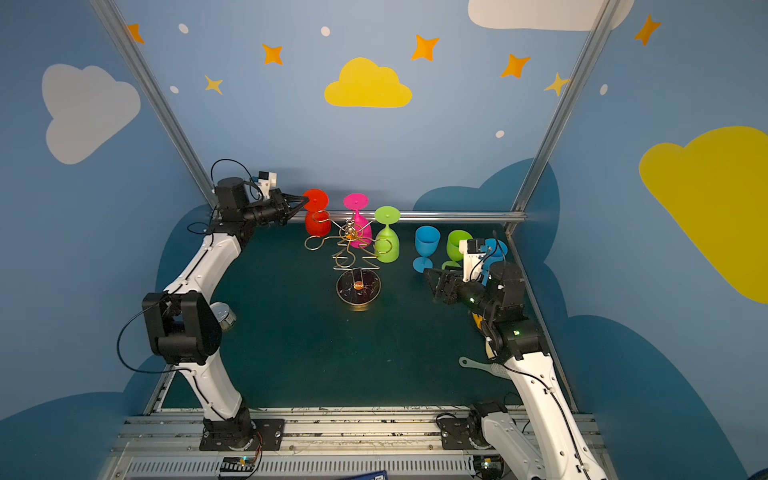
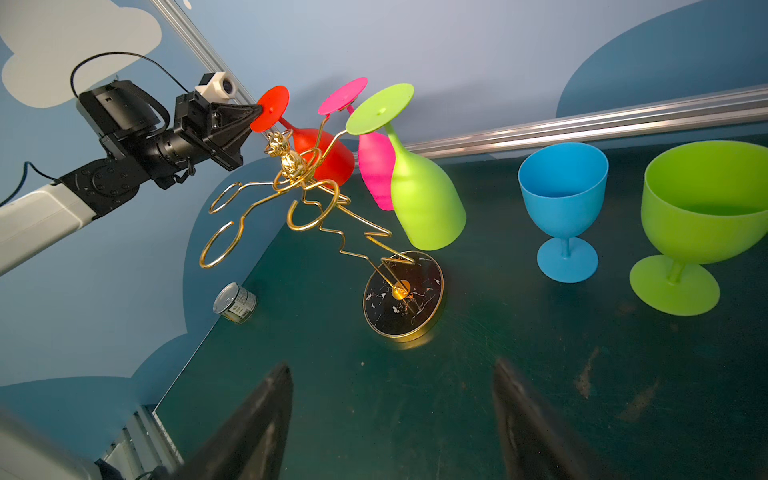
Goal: Take the wine glass off the wine glass rack
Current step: 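Pull the red glass up off its rack hook with the left gripper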
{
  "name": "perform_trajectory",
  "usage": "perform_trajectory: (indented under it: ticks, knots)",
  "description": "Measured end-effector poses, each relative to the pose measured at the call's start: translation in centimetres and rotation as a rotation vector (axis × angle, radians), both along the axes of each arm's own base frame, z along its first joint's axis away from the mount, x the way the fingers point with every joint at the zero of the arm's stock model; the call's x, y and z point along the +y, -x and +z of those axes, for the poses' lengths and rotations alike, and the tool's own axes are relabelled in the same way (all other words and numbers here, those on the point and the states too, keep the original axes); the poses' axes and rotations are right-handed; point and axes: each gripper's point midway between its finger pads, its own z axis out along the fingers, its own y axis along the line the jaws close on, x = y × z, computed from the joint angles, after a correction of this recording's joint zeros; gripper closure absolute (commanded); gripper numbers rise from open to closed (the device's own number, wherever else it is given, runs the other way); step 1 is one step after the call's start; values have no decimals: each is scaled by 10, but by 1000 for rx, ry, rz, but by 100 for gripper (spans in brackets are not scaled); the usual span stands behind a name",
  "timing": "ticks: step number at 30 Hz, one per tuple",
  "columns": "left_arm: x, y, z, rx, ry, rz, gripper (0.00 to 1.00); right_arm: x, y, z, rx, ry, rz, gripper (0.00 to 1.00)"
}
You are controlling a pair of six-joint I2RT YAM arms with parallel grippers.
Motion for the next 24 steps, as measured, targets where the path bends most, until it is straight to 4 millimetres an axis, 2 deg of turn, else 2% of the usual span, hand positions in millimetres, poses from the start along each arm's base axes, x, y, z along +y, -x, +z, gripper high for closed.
perform_trajectory:
  ticks: [3, 6, 11, 14, 18, 24]
  knots:
    - [17, 2, 4, 0, 11, 34, 96, 0, 0, 0, 0, 1, 0, 25]
    - [36, 8, 16, -17, 22, 71, 96, 0, 0, -1, -1, 5, 1, 25]
    - [68, 33, 56, -93, 38, 134, 96, 1, -3, -4, 6, 17, 6, 25]
    - [78, 52, 83, -145, 60, 151, 96, 1, -4, -7, 9, 26, 8, 25]
    - [72, 79, 113, -203, 85, 119, 96, 2, -6, -3, -5, 36, 20, 25]
    - [55, 114, 143, -241, 134, 31, 96, 10, -6, 22, -81, 30, 65, 25]
